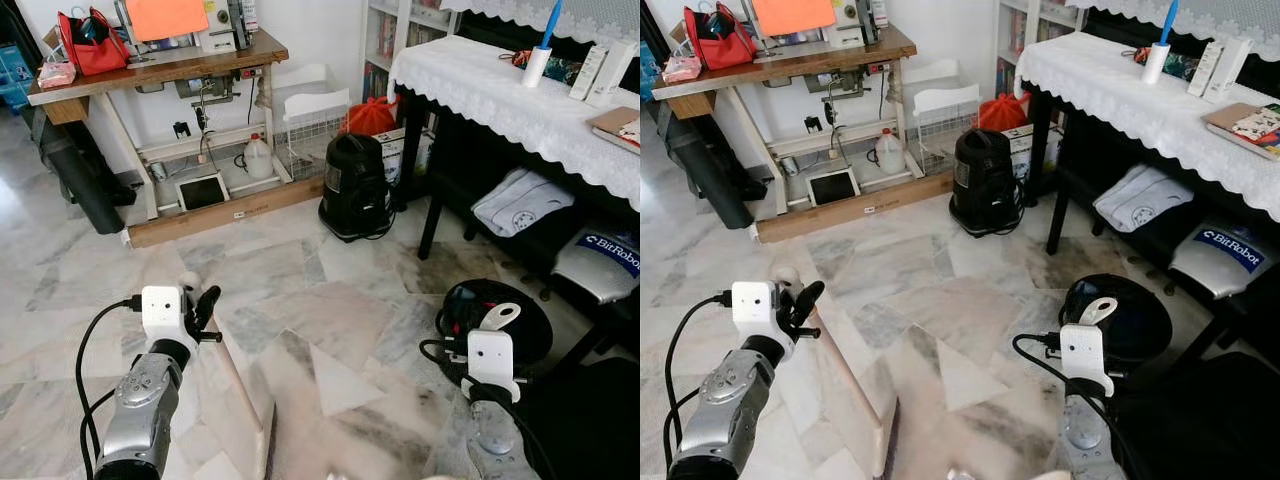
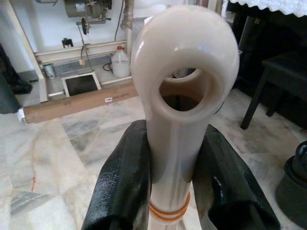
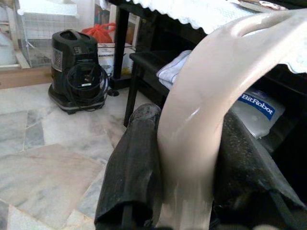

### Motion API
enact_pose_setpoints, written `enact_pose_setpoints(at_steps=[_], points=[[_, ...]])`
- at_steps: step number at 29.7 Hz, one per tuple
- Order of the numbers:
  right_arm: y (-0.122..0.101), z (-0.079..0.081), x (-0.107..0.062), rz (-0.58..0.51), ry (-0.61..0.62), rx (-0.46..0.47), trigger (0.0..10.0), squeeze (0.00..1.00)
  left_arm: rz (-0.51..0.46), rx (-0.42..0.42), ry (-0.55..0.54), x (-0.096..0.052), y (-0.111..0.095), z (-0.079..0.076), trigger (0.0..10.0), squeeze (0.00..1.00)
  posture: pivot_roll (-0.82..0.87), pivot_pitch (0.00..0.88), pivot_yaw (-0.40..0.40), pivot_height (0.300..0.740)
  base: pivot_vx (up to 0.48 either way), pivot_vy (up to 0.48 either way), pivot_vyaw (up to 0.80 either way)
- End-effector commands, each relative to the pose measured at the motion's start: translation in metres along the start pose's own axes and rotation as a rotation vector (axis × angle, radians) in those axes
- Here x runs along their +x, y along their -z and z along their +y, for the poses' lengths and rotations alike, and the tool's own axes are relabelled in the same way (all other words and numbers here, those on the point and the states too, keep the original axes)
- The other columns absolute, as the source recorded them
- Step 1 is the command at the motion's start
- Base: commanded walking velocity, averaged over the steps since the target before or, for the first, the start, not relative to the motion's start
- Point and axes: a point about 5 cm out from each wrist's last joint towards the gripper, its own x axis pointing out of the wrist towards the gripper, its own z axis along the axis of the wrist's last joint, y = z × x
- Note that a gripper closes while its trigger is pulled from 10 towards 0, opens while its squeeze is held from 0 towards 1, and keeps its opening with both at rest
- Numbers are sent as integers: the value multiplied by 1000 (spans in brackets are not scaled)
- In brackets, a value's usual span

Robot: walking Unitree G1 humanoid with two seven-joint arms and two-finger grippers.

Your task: Sweep floor

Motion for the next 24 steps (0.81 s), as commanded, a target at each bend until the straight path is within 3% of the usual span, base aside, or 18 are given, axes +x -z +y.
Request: enact_pose_setpoints(at_steps=[1,9,15,19,24], points=[[-14,2,10,-75,-4,-18,10000,0,-47,11,9,4,-13,2,10000,0,-43,17,75,740,0,0,0],[-33,1,21,-174,6,-44,10000,0,-52,16,8,3,-15,3,10000,0,-40,20,77,740,0,0,0],[-36,6,23,-187,10,-46,10000,0,-56,24,17,3,-17,2,10000,0,-36,25,79,740,0,0,0],[-28,14,17,-175,-23,-96,10000,0,-58,25,24,2,-18,1,10000,0,-22,33,83,740,0,0,0],[-6,24,0,-74,-56,-112,10000,0,-63,30,38,1,-21,2,10000,0,-5,40,88,740,0,0,0]])
